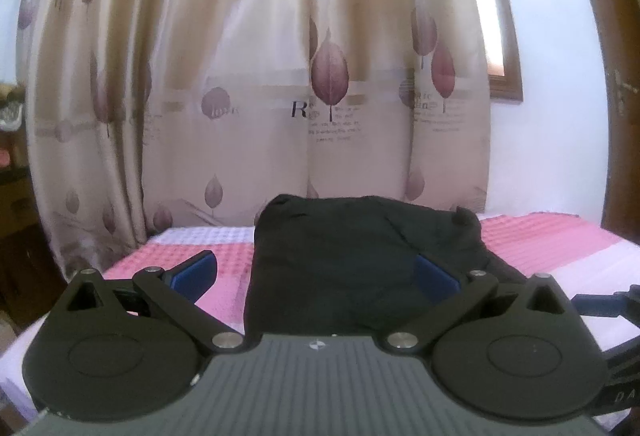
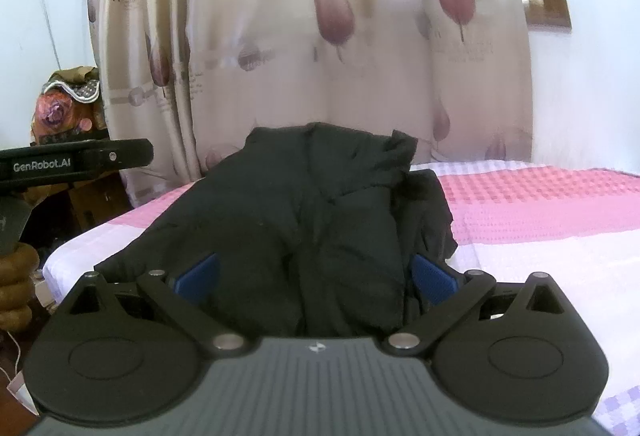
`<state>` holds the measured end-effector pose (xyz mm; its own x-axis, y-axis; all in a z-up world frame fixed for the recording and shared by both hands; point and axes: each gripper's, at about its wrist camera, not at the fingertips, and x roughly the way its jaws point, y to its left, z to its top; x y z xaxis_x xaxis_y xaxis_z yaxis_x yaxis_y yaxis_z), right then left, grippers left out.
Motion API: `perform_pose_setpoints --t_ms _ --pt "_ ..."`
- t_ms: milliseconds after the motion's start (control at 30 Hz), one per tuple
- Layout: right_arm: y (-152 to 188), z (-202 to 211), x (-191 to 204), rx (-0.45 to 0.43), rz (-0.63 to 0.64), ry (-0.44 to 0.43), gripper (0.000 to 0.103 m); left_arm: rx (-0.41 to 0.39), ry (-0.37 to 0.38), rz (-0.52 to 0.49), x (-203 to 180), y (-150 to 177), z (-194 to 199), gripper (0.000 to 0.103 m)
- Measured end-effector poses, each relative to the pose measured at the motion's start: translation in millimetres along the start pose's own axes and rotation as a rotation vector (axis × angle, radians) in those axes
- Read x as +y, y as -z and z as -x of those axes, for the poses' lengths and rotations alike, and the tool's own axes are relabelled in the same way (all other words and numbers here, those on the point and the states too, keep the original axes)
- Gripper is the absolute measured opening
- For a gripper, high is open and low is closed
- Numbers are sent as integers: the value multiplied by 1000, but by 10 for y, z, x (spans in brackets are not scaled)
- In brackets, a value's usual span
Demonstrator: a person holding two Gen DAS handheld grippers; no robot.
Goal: Fold large clothes
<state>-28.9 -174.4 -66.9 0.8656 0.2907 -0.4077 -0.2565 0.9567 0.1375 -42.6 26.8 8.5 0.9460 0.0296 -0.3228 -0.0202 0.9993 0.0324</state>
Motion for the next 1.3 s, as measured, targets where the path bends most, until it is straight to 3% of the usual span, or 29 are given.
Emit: perform_pose_setpoints --t_ms 267,967,1300 --pt "-30 -7 25 5 37 44 103 34 -17 70 114 -4 -53 103" --pt "-30 -49 -27 38 42 62 103 68 -22 84 144 56 -122 103" --pt "-40 -46 -10 37 49 74 103 7 -29 71 109 76 -101 103"
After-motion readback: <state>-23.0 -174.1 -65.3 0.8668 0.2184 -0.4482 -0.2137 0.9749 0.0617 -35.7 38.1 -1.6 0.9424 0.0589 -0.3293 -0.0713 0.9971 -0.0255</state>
